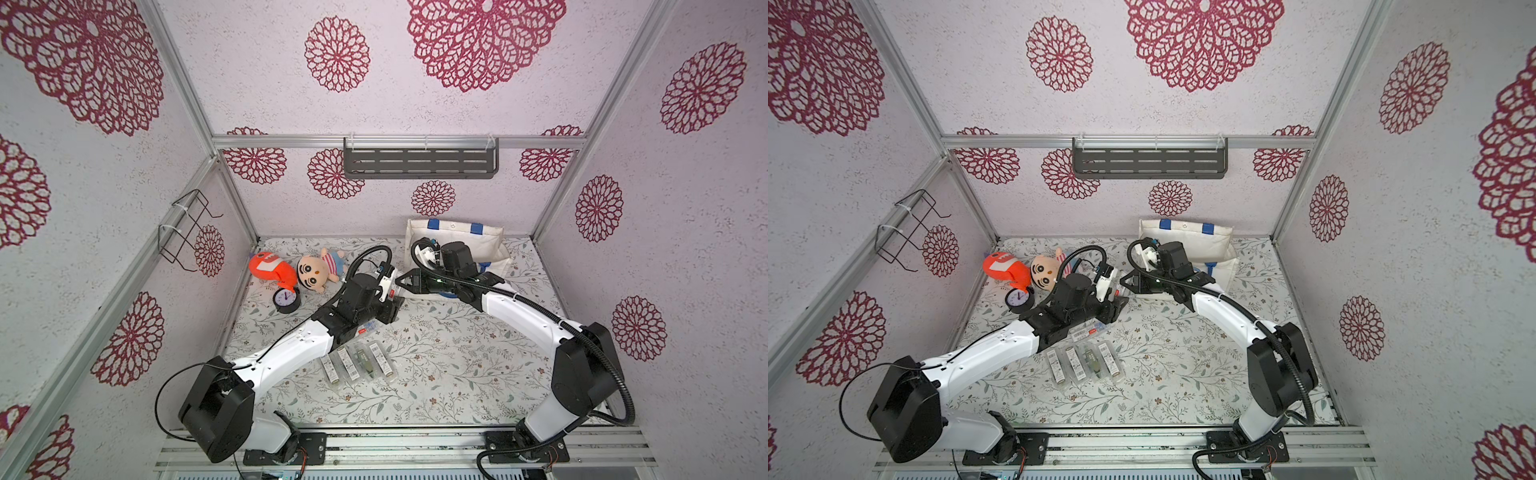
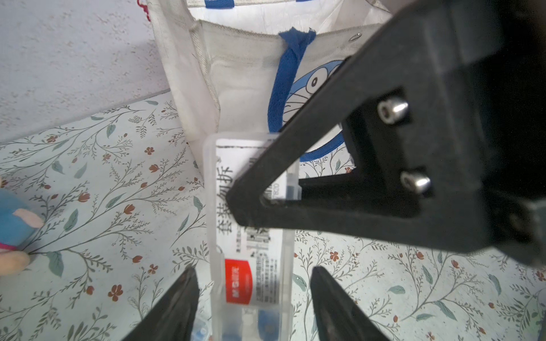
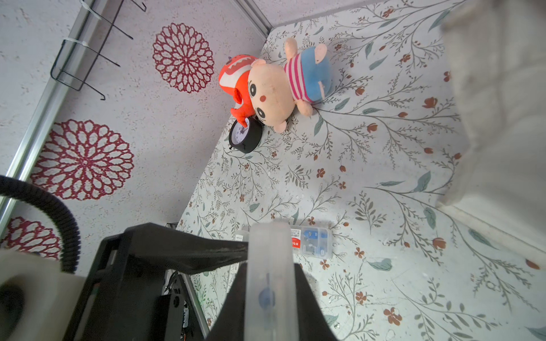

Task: Put the compass set into the canvas bag
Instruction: Place the compass set in the canvas bag.

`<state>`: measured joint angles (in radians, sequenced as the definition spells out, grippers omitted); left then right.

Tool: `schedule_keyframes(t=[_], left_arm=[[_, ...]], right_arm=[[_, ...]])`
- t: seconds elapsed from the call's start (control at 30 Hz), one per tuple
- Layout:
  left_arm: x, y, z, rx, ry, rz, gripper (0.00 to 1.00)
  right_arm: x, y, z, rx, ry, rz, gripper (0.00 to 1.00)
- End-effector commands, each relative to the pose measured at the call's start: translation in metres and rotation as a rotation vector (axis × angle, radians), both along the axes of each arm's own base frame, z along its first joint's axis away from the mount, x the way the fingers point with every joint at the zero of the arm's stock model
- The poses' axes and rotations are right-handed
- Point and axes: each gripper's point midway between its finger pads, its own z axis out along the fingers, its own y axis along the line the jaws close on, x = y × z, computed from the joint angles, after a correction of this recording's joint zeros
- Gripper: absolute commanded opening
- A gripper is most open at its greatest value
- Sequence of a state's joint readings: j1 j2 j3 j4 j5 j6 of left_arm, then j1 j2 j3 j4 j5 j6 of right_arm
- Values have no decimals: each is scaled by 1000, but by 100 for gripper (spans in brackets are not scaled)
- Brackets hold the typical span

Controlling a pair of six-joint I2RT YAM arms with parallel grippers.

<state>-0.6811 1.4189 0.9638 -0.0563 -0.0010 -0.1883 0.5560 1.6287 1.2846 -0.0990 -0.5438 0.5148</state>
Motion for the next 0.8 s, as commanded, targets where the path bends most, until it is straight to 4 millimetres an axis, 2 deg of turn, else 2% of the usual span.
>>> schedule_keyframes(t=[0.0,0.2,0.4,0.53,0.7,0.77], left_arm=[[-4,0,13,-44,-31,-7,67],[-11,5,9,-52,-32,-5,68],[-16,7,0,-59,-9,-6,68],[-17,7,-3,-62,-3,-11,69],[-19,7,-11,-56,9,-19,69],[-20,8,-14,-56,18,-20,69]], right_arm=[[1,-5,30,9,-88,-11,7],[4,-12,50,-11,-141,-32,5],[20,-39,86,-12,-216,-115,2],[33,-67,119,4,-279,-192,0],[50,-117,160,-7,-380,-333,0],[57,-137,169,-36,-410,-397,0]])
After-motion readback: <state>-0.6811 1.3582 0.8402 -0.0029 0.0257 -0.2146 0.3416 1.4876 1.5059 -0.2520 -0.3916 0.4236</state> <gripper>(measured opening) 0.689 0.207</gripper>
